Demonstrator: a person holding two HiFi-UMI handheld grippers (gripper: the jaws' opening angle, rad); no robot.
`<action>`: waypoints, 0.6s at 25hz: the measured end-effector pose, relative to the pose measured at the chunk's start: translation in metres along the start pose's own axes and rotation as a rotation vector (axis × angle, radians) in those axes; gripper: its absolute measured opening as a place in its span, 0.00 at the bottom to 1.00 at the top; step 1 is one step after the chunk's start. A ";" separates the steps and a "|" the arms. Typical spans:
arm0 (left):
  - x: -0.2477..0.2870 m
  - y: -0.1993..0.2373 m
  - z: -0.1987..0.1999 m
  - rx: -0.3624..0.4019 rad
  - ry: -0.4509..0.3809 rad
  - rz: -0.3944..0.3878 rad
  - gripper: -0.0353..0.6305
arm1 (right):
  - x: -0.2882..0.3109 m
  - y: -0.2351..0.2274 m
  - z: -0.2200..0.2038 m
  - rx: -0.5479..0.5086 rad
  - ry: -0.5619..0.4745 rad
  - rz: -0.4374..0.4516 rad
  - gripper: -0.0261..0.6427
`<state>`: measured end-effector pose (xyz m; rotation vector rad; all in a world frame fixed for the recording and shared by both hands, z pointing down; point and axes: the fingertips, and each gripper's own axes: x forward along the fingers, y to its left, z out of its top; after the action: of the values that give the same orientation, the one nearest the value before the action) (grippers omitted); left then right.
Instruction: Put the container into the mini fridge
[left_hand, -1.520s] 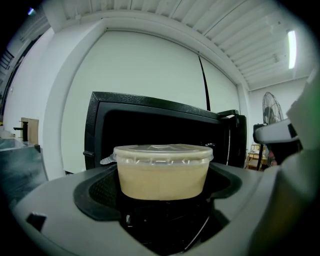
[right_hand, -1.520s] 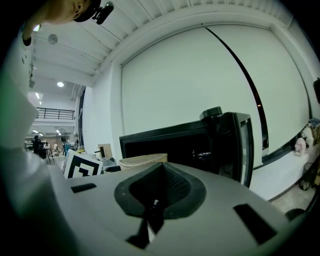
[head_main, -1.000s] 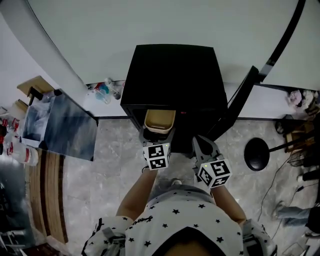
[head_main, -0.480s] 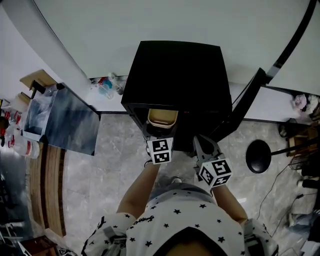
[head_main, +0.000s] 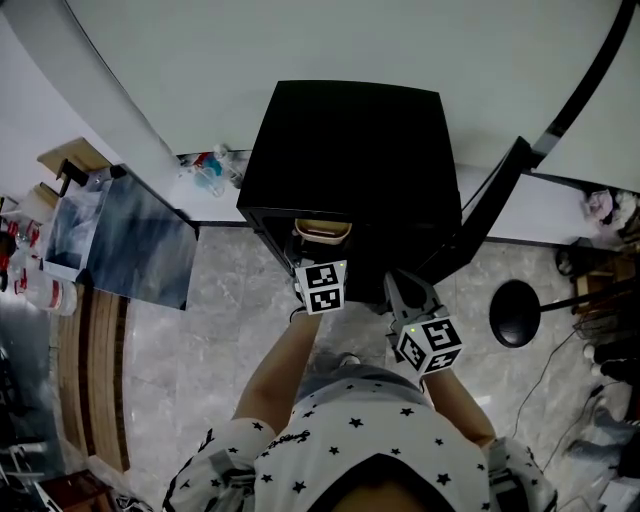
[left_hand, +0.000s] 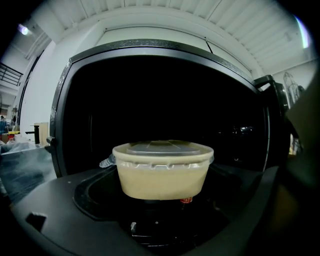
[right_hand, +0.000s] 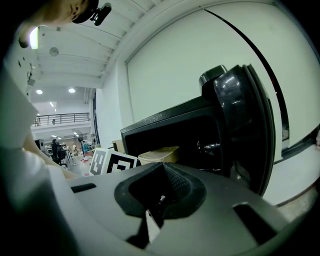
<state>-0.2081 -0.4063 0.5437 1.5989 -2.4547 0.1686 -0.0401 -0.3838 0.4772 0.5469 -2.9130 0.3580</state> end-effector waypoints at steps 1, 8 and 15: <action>0.003 0.000 0.001 0.001 0.001 0.001 0.85 | 0.000 -0.001 0.000 -0.001 0.000 0.000 0.03; 0.023 -0.001 0.002 0.016 0.027 -0.009 0.85 | 0.002 -0.005 0.002 0.001 -0.007 0.003 0.03; 0.037 0.001 0.002 -0.008 0.044 -0.004 0.85 | 0.003 -0.006 0.003 0.003 -0.013 0.007 0.03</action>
<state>-0.2238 -0.4396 0.5505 1.5795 -2.4162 0.1908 -0.0408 -0.3905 0.4756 0.5419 -2.9276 0.3607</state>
